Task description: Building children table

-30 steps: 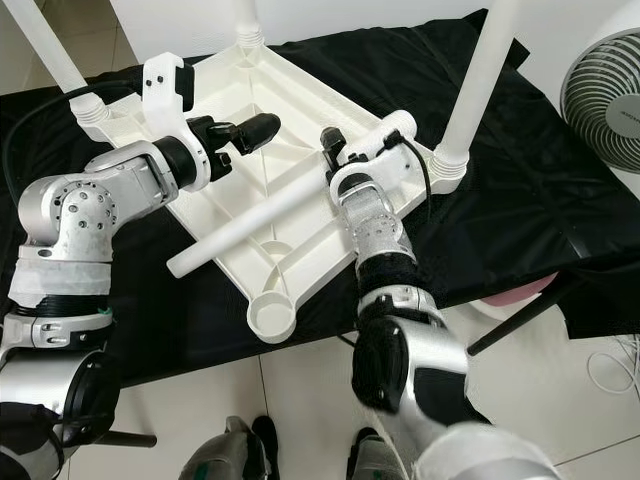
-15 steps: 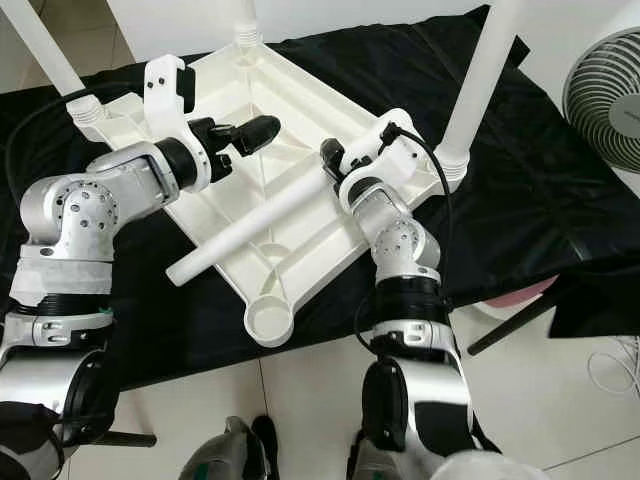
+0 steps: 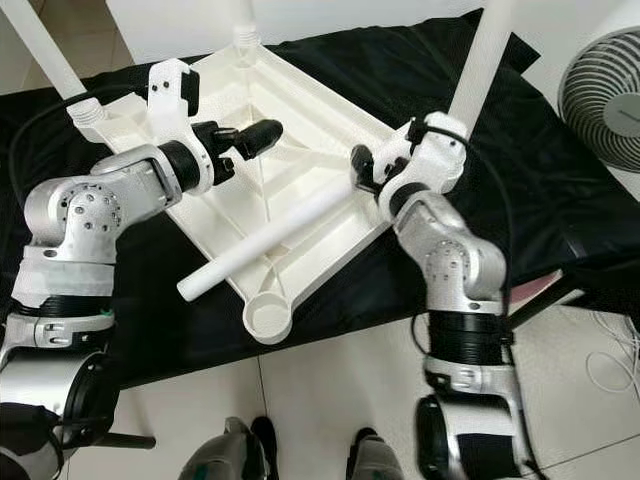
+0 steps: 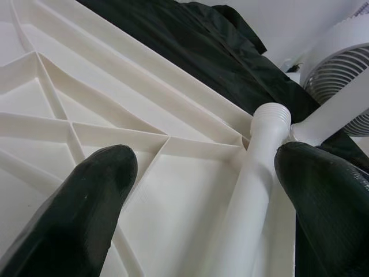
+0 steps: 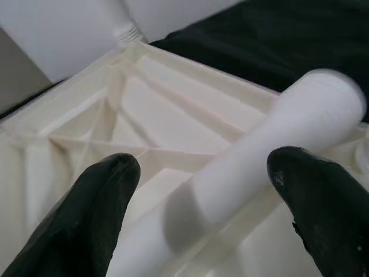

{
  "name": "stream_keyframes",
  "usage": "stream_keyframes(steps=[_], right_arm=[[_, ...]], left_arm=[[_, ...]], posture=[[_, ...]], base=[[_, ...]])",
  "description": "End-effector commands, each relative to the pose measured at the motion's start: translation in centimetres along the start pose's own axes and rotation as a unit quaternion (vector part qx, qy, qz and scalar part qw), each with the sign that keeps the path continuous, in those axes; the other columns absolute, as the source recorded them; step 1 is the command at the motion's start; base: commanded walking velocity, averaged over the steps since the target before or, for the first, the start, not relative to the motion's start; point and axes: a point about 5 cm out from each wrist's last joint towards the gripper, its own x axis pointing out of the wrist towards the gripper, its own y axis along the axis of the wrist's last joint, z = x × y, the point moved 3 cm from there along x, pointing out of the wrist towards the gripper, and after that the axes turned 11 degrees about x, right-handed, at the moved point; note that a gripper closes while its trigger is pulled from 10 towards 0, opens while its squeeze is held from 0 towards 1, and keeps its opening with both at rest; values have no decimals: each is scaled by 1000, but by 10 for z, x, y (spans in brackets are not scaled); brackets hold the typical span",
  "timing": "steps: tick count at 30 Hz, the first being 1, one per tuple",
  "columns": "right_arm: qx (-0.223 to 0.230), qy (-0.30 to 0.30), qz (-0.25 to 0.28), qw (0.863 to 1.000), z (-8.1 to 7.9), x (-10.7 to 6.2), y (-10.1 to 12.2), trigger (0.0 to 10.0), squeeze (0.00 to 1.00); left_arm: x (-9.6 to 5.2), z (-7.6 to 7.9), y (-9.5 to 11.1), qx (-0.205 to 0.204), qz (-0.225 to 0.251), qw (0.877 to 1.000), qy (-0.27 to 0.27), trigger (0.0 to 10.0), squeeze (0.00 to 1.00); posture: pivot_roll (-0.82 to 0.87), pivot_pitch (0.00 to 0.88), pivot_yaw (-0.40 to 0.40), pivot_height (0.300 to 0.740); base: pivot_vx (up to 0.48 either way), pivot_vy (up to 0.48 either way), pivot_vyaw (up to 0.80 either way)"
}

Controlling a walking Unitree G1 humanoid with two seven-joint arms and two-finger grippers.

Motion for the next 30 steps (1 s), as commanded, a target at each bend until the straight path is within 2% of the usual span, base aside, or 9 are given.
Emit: stream_keyframes(steps=[1, 6, 10, 14, 15, 19, 22, 25, 30], right_arm=[[-32, 34, -8, 999, -7, -2, -2, 10000, 0], [-125, 82, -40, 988, -1, -5, 2, 10000, 0], [-141, 100, -49, 984, -1, -5, 2, 10000, 0], [-233, 196, -85, 949, -1, -6, -3, 10000, 0], [-233, 196, -85, 949, -1, -6, -3, 10000, 0], [-302, 237, -97, 918, 2, 3, -10, 10000, 0], [-320, 244, -98, 910, 2, 5, -11, 10000, 0], [-356, 268, -110, 888, 2, 13, -16, 10000, 0], [-377, 274, -106, 878, 2, 23, -12, 10000, 0]], left_arm=[[-1, 2, -1, 7, 2, 1000, -22, 10000, 0], [-1, 2, -1, 5, 4, 1000, -21, 10000, 0], [-1, 2, -1, 4, 5, 1000, -20, 10000, 0], [-3, 3, -1, 10, 4, 1000, -22, 10000, 0], [-3, 3, -1, 10, 4, 1000, -22, 10000, 0], [-5, 6, -2, 18, -2, 999, -34, 10000, 0], [-6, 8, -3, 19, -7, 999, -39, 10000, 0], [-7, 12, -9, 21, -18, 998, -47, 10000, 0], [-7, 15, -21, 41, -47, 997, -49, 10000, 0]], posture=[[-112, 150, 87, 740], [-114, 144, 85, 740], [-114, 144, 85, 740], [-109, 154, 77, 740], [-109, 154, 77, 740], [-97, 163, 69, 740], [-94, 165, 67, 740], [-83, 170, 65, 740], [-77, 174, 57, 740]], base=[[0, 0, 0], [0, 0, 0], [0, 0, 0], [0, 0, 0], [0, 0, 0], [0, 0, 0], [0, 0, 0], [0, 0, 0], [0, 0, 0]])
